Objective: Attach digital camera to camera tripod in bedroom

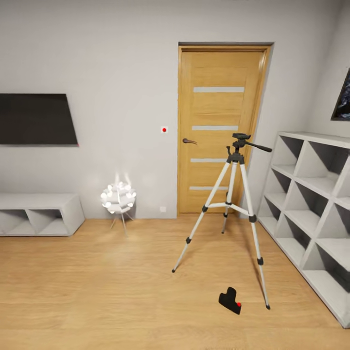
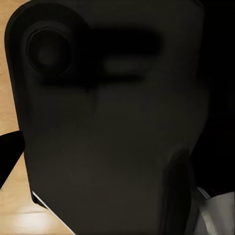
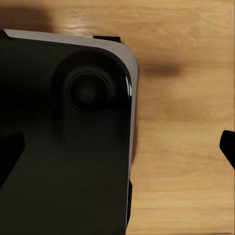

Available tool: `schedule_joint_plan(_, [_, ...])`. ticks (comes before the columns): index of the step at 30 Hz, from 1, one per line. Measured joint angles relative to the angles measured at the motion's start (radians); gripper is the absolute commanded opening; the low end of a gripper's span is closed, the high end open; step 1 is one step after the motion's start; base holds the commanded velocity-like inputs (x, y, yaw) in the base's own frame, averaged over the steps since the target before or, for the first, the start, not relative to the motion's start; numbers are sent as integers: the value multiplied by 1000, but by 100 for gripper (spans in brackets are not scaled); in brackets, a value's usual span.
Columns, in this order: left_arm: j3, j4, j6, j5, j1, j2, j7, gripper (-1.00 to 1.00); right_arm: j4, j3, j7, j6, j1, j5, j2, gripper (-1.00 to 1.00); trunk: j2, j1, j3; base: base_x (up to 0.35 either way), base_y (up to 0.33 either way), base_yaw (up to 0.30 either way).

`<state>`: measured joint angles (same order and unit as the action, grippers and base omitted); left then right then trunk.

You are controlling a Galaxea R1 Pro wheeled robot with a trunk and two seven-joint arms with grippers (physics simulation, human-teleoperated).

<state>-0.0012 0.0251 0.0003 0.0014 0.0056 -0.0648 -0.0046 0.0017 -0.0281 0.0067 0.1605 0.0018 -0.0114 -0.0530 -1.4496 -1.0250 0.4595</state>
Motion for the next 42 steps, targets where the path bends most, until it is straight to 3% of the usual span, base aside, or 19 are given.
schedule_joint_plan(16, [-2, -2, 4, 0, 0, 8, 0, 100, 2, 0, 76, -2, 0, -1, 0, 100, 0, 0, 1, 0, 0, -299])
schedule_joint_plan(42, [-1, -3, 4, 0, 0, 17, 2, 100, 1, -1, 87, -2, 0, -2, -2, 100, 0, 0, 29, 8, 0, -197])
